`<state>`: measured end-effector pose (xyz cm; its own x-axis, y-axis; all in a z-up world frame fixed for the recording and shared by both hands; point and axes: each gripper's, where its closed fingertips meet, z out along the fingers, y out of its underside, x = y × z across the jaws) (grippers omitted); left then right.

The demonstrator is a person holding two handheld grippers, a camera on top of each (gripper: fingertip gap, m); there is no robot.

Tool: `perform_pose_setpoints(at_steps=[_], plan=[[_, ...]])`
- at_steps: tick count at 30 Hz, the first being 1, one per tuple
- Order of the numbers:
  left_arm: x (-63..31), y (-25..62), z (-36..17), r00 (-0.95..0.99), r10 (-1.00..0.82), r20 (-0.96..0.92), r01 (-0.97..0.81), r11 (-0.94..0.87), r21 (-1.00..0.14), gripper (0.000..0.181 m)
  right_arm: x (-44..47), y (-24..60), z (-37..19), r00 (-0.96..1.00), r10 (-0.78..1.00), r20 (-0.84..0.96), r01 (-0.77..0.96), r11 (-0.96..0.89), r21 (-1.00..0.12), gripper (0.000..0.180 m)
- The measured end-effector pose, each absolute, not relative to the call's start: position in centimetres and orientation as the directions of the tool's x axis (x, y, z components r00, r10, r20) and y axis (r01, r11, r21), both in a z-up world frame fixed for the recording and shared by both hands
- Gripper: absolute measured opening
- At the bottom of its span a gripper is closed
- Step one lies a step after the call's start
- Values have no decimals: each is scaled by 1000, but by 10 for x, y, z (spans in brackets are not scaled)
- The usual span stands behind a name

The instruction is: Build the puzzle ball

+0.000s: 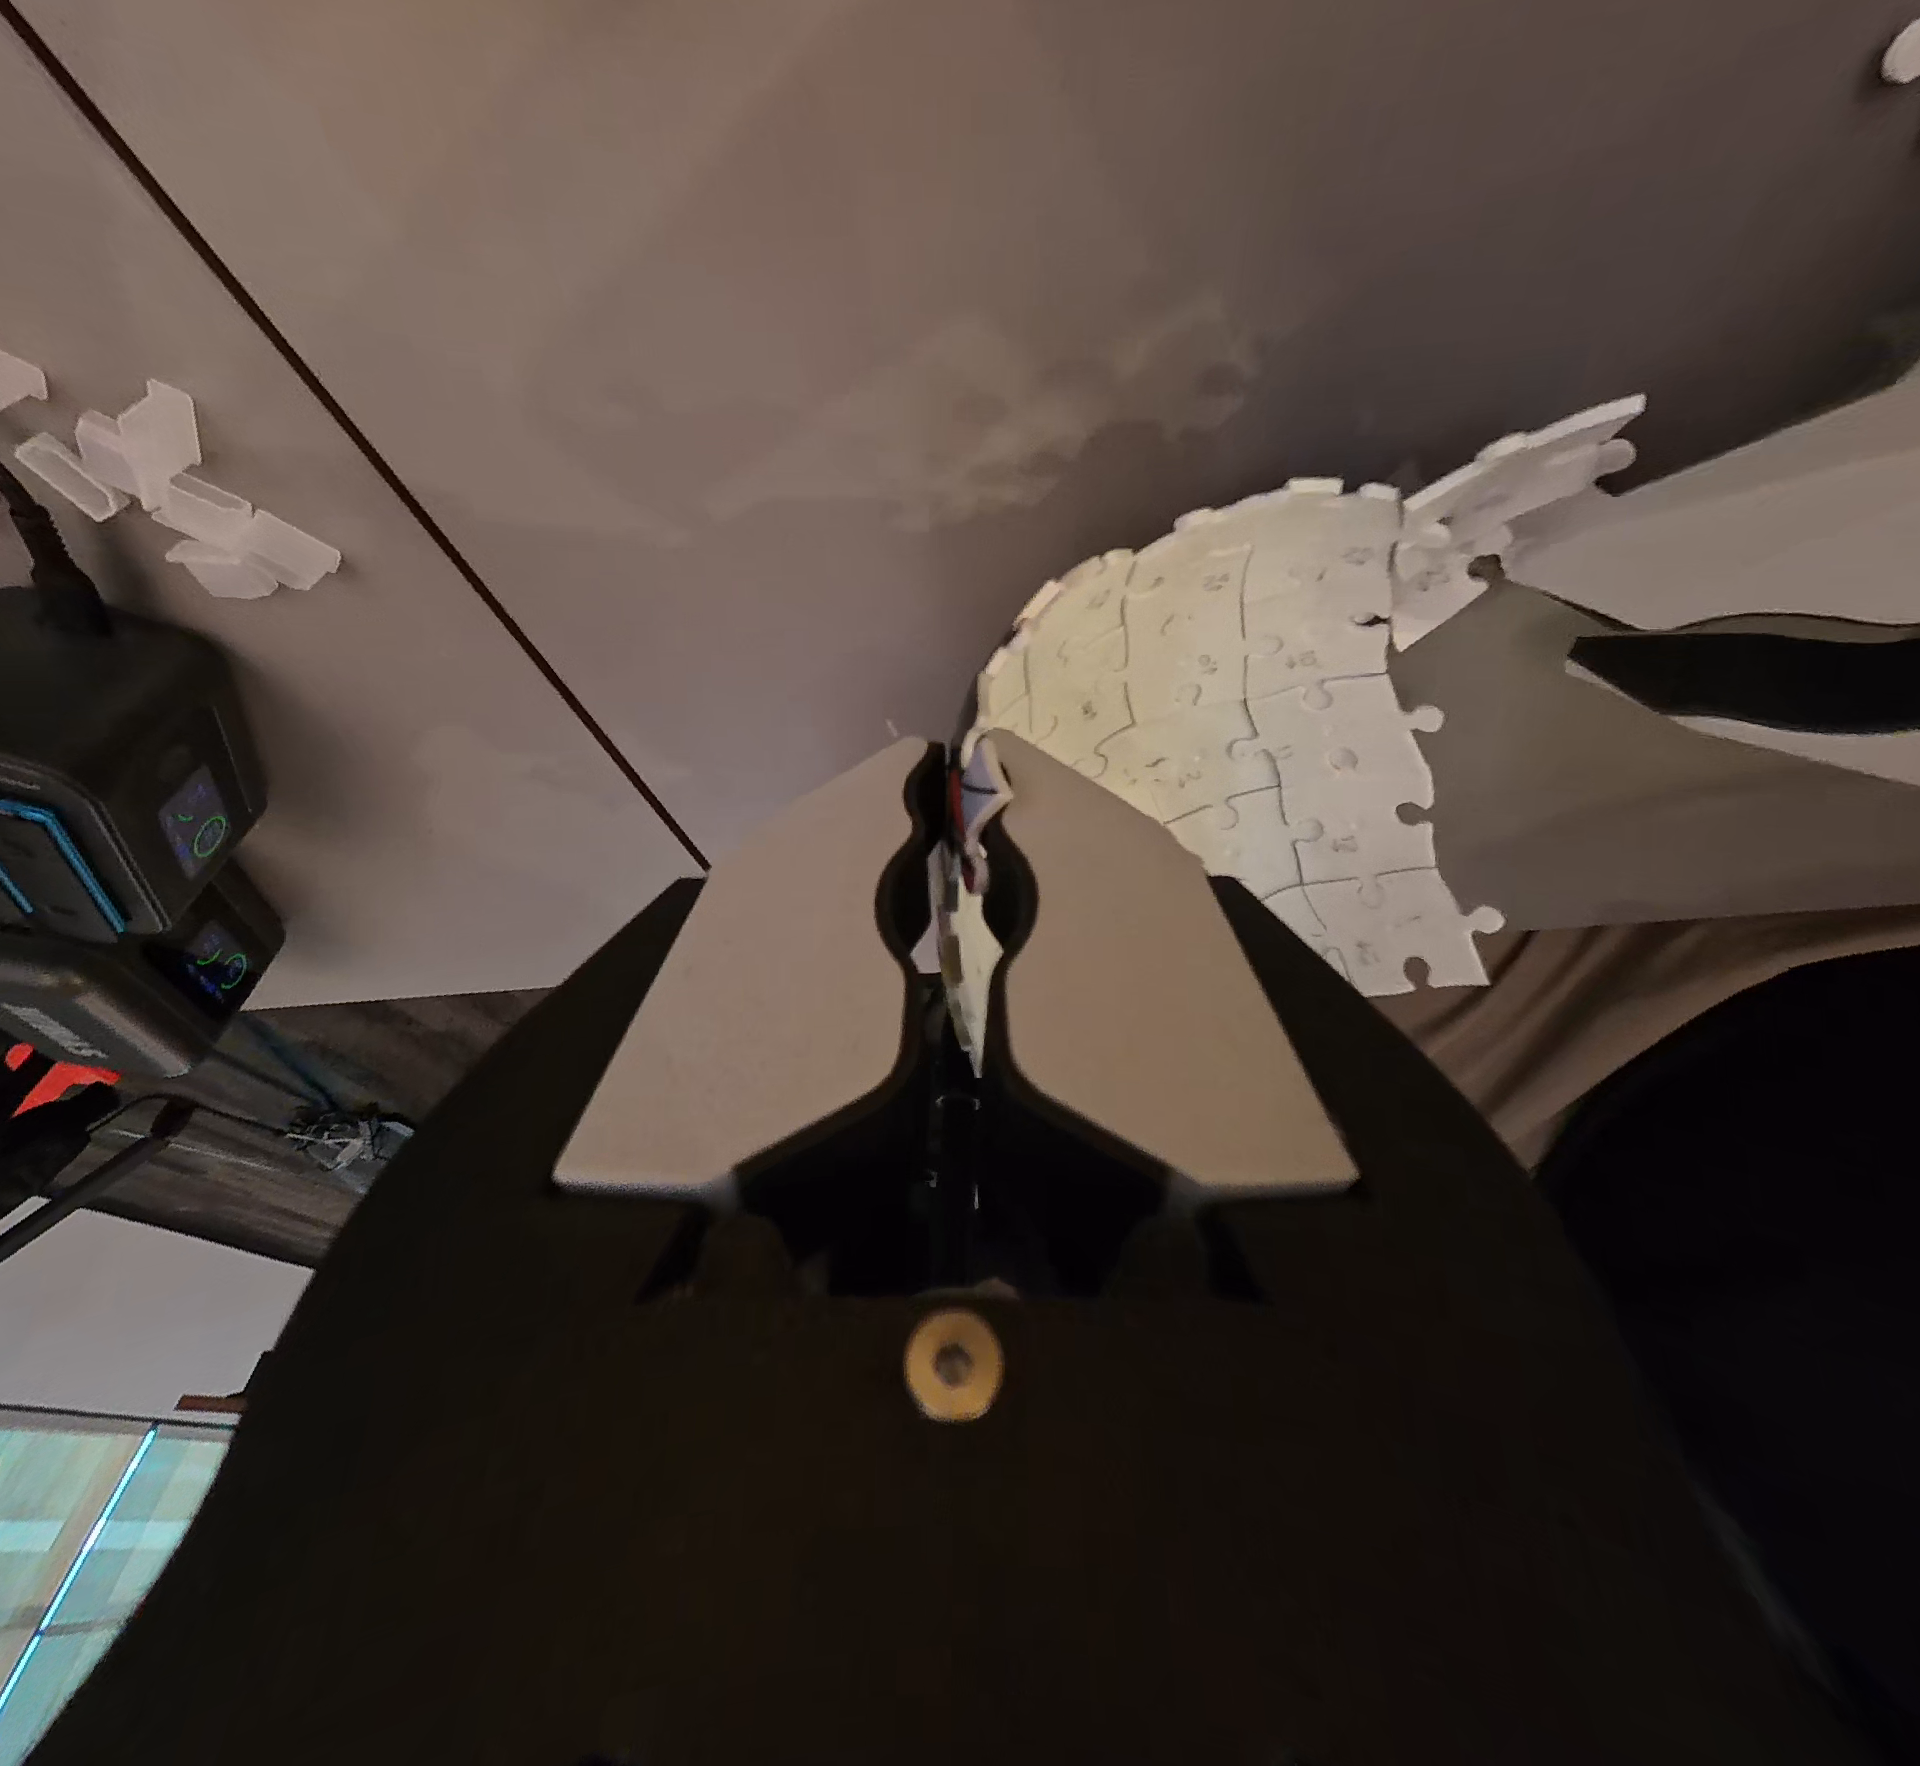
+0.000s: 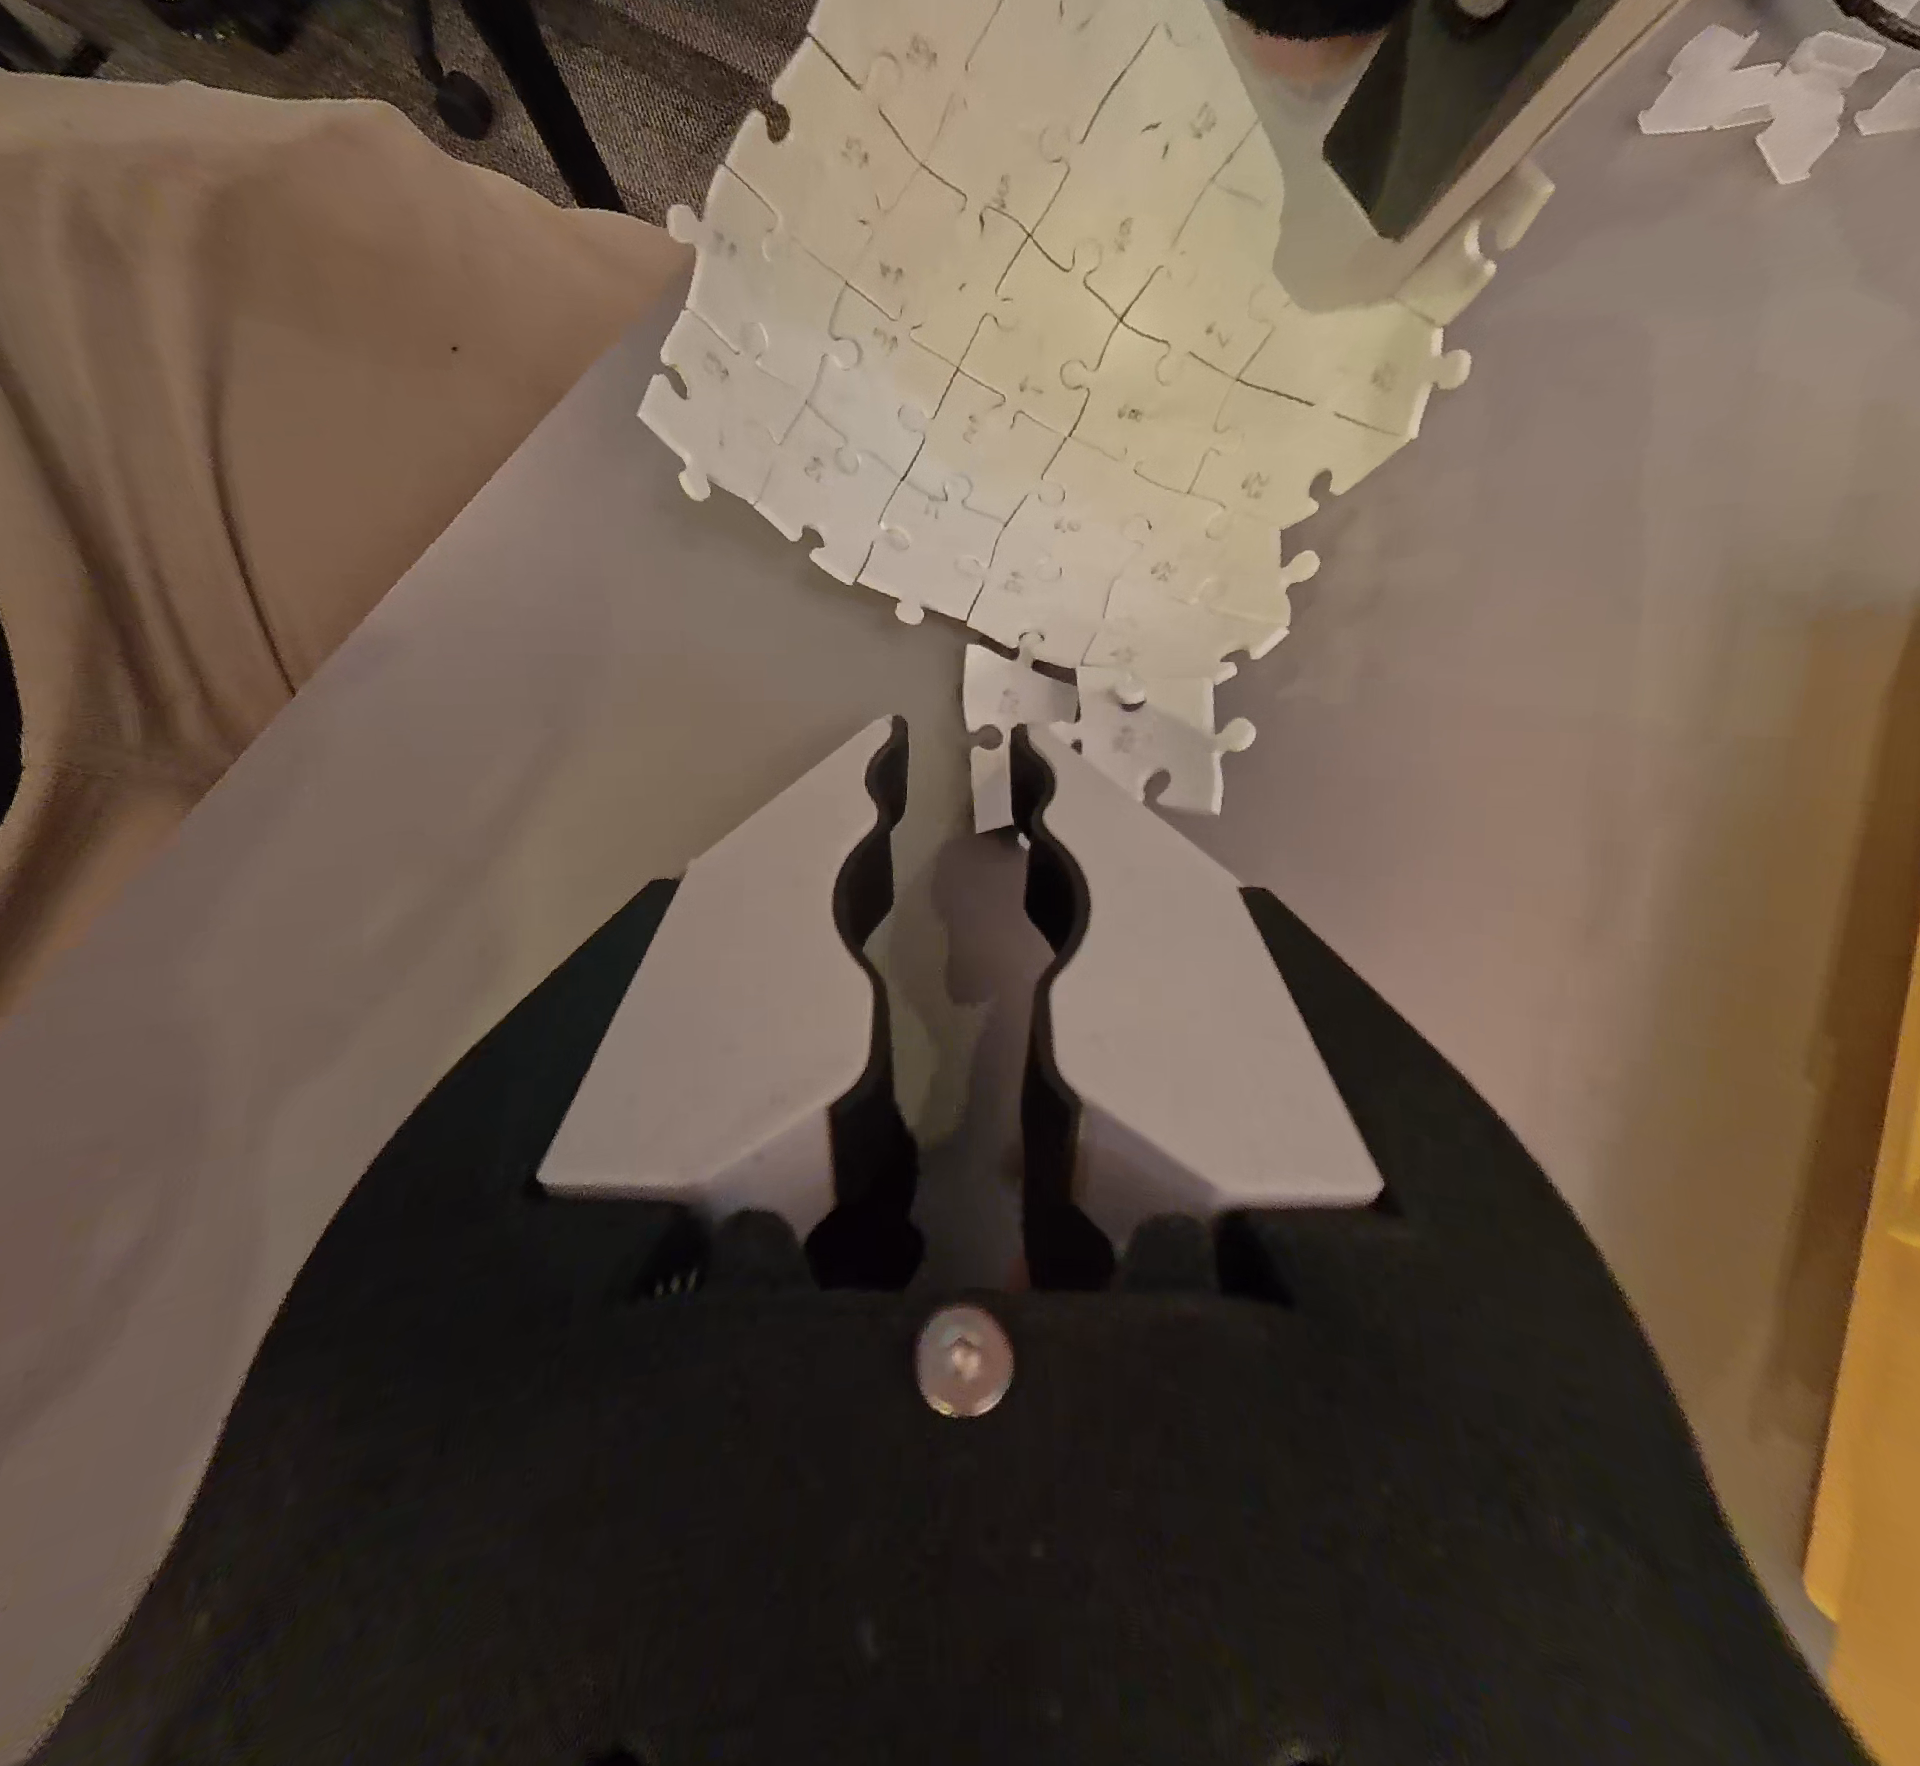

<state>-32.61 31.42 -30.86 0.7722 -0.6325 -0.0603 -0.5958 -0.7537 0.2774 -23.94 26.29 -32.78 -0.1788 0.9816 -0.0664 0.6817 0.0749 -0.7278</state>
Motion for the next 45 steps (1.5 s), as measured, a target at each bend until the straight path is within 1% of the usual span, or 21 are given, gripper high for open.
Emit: perform_pose_setpoints(at_steps=[9,14,17,23,29,31,32,34,36,38,40,42,43,45], plan=[[-322,315,-310,767,-637,-82,-593,-751,289,5,-234,263,-314,-185,983,-7,669,121,-733,21],[-319,316,-311,764,-639,-94,-592,-751,293,5,-228,252,-317,-232,972,37,667,187,-721,31],[-319,316,-313,766,-635,-98,-588,-754,293,5,-227,248,-328,-244,968,55,690,213,-692,36],[-318,317,-313,765,-636,-101,-587,-754,295,5,-233,239,-341,-224,975,12,716,173,-676,49],[-319,318,-314,770,-630,-99,-585,-759,285,5,-241,229,-336,-222,975,-8,692,151,-706,49],[-319,318,-314,771,-630,-99,-585,-760,282,5,-239,230,-327,-215,977,-3,674,146,-724,44],[-320,318,-314,771,-629,-99,-585,-761,278,6,-238,233,-320,-199,980,0,658,134,-741,41],[-320,319,-314,778,-621,-95,-582,-770,260,5,-232,241,-302,-144,988,-52,625,50,-779,41],[-322,319,-313,785,-613,-93,-579,-778,245,5,-226,261,-285,-48,994,-95,579,-50,-814,41],[-323,320,-312,791,-604,-93,-574,-787,227,5,-221,285,-279,58,987,-147,553,-155,-819,42],[-323,320,-311,797,-597,-95,-570,-794,209,5,-218,306,-288,161,963,-218,558,-271,-784,39],[-325,319,-311,803,-588,-96,-563,-802,198,5,-221,314,-300,208,915,-345,561,-401,-724,33],[-325,318,-311,806,-583,-96,-561,-806,188,5,-224,314,-304,210,896,-392,558,-439,-704,30],[-326,318,-311,812,-575,-99,-555,-813,176,5,-231,310,-314,218,870,-442,581,-480,-657,28]])
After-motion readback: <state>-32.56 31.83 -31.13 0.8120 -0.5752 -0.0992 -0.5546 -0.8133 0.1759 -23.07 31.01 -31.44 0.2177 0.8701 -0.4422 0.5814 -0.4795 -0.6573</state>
